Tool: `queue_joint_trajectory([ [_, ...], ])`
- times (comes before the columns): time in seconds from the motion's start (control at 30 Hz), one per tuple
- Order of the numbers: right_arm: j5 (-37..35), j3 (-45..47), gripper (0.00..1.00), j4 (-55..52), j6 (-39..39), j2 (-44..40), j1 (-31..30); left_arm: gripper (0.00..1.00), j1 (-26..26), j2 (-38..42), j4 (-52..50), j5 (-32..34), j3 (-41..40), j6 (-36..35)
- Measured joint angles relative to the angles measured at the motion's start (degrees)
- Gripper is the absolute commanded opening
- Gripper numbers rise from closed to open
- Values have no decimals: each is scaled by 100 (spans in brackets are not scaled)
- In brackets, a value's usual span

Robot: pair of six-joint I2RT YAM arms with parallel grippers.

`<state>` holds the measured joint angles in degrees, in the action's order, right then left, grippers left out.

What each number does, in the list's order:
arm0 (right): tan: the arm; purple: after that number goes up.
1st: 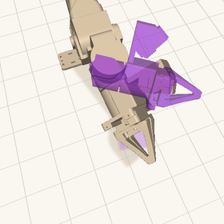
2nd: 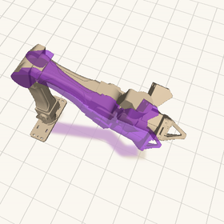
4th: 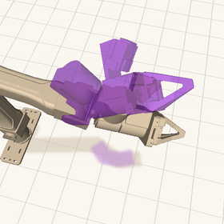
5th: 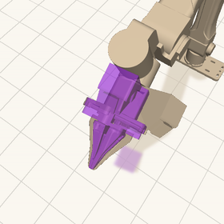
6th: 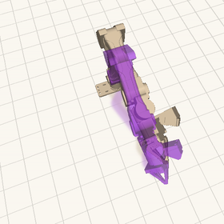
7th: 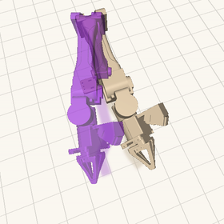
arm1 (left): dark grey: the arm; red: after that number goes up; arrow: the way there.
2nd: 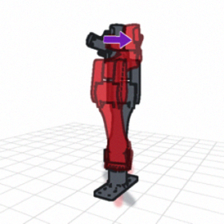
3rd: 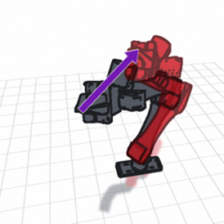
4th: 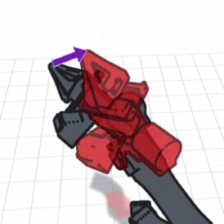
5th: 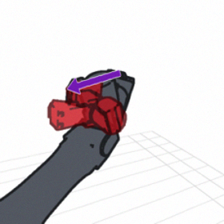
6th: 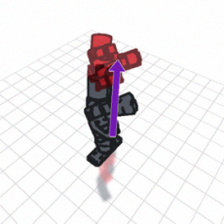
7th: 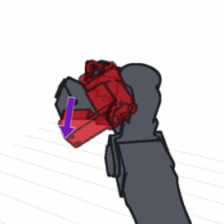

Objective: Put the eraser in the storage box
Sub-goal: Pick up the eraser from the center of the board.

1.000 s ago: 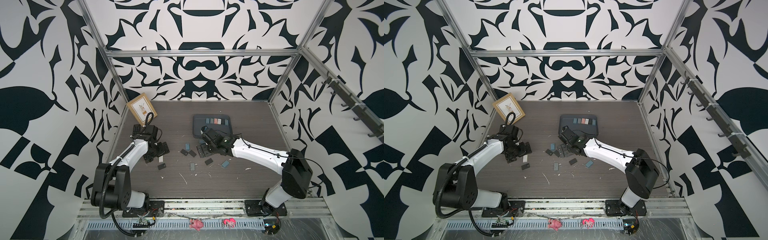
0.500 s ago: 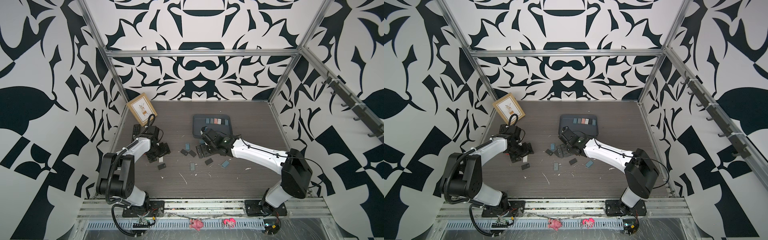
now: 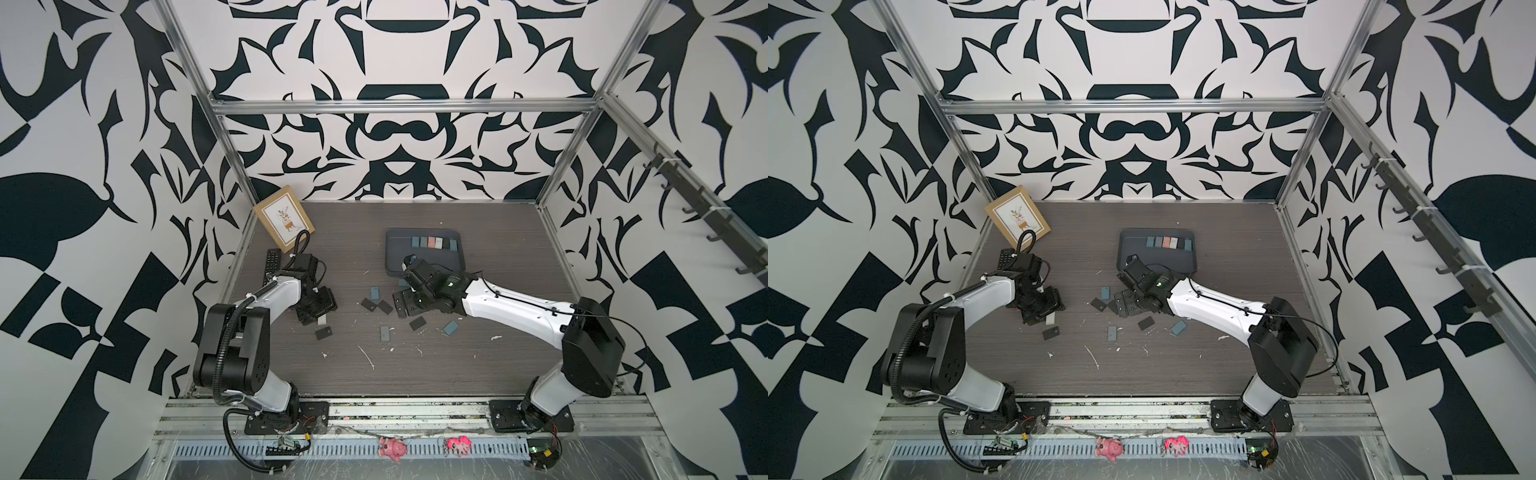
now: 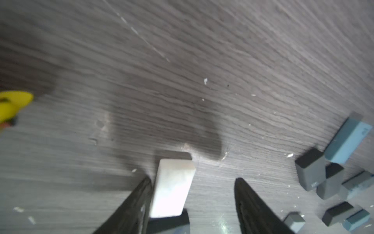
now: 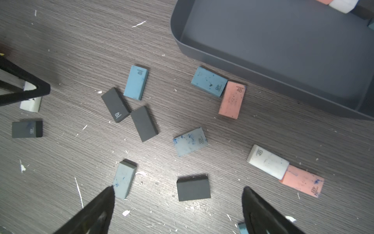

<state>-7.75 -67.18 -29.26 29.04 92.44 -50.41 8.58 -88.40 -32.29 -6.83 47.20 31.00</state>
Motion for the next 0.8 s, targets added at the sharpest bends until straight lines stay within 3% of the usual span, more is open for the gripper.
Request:
queue_joint_trajectory([
  [0.57, -63, 179, 99, 48, 83, -332, 0, 48, 424, -55, -74, 566, 17, -151],
  [0.8, -107, 243, 99, 48, 87, -415, -4, 47, 466, -129, -175, 686, 101, -173],
])
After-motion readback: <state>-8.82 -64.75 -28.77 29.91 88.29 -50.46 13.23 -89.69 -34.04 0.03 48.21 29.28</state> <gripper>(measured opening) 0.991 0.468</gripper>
